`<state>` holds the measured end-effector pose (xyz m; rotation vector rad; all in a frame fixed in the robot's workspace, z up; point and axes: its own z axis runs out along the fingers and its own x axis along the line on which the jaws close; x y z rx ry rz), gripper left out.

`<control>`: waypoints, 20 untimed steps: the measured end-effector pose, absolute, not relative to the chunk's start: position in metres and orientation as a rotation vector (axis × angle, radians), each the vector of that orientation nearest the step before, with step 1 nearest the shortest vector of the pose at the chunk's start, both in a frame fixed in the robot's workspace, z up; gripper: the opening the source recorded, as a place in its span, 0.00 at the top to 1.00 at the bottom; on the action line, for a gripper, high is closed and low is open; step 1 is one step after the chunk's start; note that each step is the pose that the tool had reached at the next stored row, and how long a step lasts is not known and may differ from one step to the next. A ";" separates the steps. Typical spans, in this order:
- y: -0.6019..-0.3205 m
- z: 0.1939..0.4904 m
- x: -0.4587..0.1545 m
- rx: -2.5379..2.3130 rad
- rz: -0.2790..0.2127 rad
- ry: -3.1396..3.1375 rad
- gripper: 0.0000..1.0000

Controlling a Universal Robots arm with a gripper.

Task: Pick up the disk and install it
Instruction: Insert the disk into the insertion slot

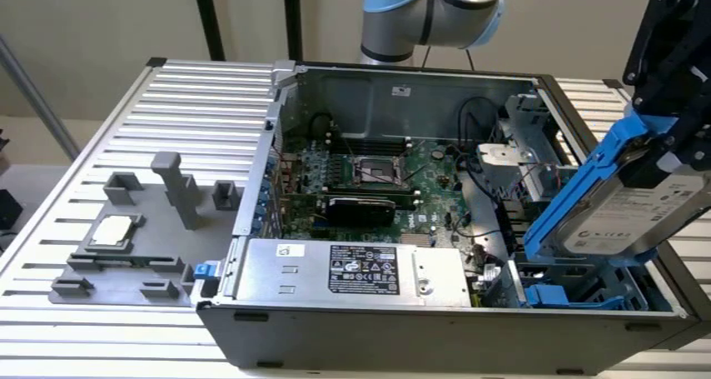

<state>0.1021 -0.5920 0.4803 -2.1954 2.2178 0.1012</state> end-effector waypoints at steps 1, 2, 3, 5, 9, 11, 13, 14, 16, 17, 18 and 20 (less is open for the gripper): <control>-0.592 0.480 0.103 -2.196 0.101 2.218 1.00; -0.592 0.480 0.104 -2.196 0.101 2.218 1.00; -0.592 0.480 0.104 -2.195 0.101 2.218 1.00; -0.592 0.480 0.104 -2.195 0.101 2.218 1.00; -0.592 0.480 0.104 -2.195 0.101 2.218 1.00; -0.592 0.480 0.104 -2.195 0.101 2.218 1.00; -0.592 0.480 0.104 -2.195 0.101 2.218 1.00; -0.592 0.480 0.104 -2.195 0.101 2.218 1.00; -0.592 0.480 0.104 -2.195 0.101 2.218 1.00; -0.592 0.480 0.104 -2.195 0.101 2.218 1.00; -0.592 0.480 0.104 -2.195 0.101 2.218 1.00; -0.592 0.480 0.104 -2.195 0.101 2.218 1.00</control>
